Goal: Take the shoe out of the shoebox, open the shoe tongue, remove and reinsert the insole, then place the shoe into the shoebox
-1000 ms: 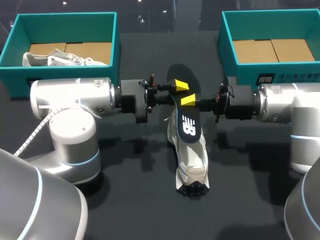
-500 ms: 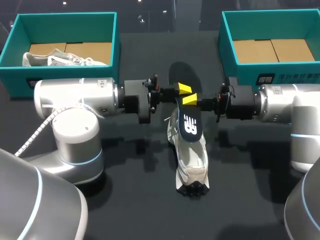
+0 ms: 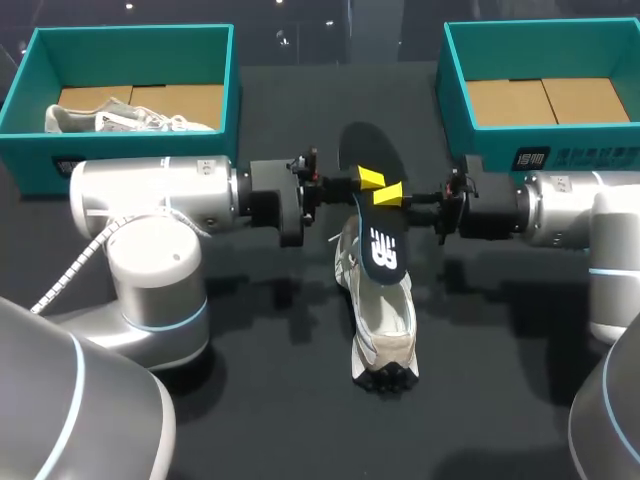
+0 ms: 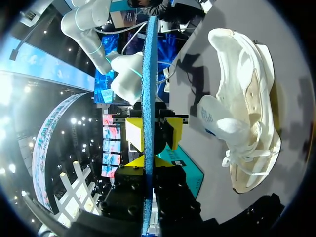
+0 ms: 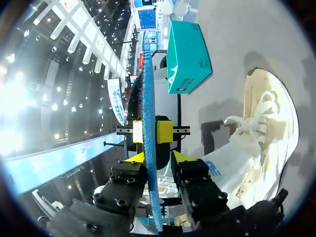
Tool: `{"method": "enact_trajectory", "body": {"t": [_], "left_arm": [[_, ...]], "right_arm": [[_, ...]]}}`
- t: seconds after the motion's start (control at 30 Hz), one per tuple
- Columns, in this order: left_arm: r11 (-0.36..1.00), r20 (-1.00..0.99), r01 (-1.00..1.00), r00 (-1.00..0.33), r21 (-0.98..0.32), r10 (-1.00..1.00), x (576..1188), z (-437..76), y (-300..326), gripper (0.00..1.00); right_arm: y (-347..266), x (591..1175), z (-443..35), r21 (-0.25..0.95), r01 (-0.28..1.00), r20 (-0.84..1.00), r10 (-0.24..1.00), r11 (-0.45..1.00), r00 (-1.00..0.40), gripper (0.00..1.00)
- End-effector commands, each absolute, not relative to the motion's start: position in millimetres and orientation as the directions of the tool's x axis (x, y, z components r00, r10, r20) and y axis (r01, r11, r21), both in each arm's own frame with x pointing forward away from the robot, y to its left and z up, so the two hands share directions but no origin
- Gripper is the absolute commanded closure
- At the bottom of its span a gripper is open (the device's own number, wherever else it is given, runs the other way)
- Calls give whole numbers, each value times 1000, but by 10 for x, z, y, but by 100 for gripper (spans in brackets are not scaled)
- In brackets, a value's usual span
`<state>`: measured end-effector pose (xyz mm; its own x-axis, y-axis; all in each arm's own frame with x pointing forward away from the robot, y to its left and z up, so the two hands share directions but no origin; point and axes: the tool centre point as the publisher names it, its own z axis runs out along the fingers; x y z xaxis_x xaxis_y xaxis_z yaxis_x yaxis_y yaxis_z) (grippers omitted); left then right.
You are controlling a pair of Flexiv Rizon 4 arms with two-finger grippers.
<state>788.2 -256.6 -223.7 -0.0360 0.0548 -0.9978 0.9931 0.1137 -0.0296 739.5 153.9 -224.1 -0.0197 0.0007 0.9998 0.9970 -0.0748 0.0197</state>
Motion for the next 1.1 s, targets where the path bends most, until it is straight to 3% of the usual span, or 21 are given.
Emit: {"method": "enact_trajectory", "body": {"t": [0.03, 0.2, 0.63, 0.87, 1.03, 1.1], "left_arm": [[130, -995, 990, -72, -62, 69, 7808, -2175, -2420, 100], [143, -993, 985, -103, -94, 56, 7754, -2108, -2275, 100], [122, -992, 986, -118, -111, 54, 7700, -2046, -2243, 100], [62, -982, 984, -172, -168, 78, 7492, -1885, -2166, 100], [69, -965, 965, -255, -251, 59, 7361, -1794, -2059, 100], [67, -962, 963, -266, -263, 55, 7329, -1781, -2042, 100]], "right_arm": [[1326, 7295, -2222, 68, 994, 998, 12, -84, -67, 0], [1132, 7247, -2197, 194, 980, 980, 49, -47, -192, 0], [1077, 7251, -2217, 199, 980, 979, 56, -15, -198, 0], [833, 7131, -2153, 512, 847, 832, 164, 144, -530, 0], [626, 7094, -2169, 640, 735, 708, 198, 223, -677, 0], [607, 7111, -2254, 622, 717, 651, 300, 316, -697, 0]]}}
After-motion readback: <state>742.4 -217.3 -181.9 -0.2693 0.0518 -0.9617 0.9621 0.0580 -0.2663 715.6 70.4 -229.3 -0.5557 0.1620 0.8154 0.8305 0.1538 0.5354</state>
